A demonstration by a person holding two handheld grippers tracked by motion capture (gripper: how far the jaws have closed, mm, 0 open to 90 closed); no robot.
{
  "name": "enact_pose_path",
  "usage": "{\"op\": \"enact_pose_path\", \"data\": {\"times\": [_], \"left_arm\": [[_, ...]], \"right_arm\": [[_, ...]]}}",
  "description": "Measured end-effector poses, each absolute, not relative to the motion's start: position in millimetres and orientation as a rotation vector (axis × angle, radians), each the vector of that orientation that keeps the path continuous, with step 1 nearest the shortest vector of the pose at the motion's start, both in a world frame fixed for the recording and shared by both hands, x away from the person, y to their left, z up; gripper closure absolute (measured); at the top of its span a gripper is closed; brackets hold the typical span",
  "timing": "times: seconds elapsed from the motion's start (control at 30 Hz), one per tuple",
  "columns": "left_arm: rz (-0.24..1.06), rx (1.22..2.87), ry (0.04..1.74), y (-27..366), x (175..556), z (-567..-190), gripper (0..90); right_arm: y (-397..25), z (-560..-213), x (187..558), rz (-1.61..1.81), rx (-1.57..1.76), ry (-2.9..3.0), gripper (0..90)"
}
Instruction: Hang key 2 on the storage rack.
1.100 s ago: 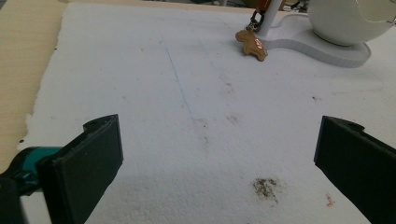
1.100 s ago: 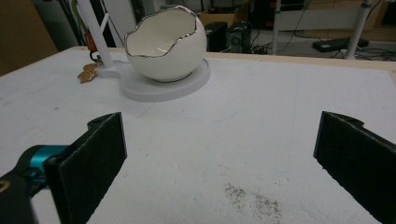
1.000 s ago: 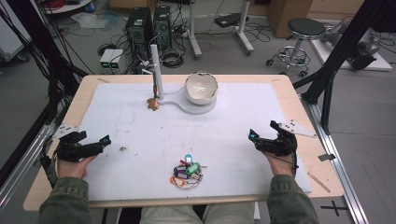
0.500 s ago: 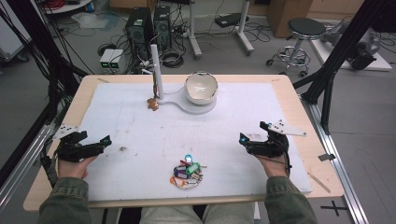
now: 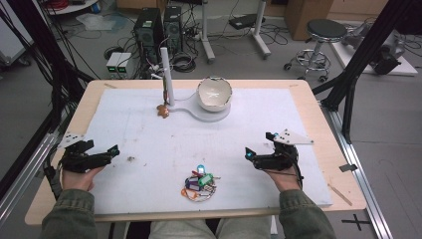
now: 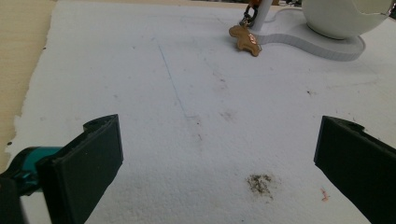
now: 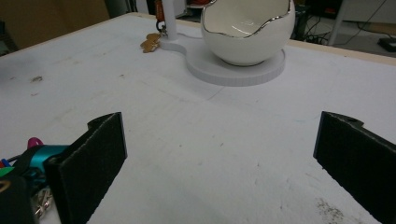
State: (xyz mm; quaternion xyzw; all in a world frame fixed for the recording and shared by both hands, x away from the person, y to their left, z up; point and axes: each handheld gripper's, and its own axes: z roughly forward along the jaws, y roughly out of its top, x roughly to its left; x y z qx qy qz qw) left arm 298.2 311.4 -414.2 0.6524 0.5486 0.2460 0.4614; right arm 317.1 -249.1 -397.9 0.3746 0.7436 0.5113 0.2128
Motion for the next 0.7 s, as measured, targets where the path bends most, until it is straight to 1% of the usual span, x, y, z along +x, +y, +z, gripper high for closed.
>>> {"op": "enact_pose_path", "data": {"times": [0.7], "left_arm": [[0.586,1.623,1.343,308.2,298.7,-414.7,1.7]], "right_arm": [[-217.3,-401.3,311.9,1.452,0.949,2.247,1.7]]}}
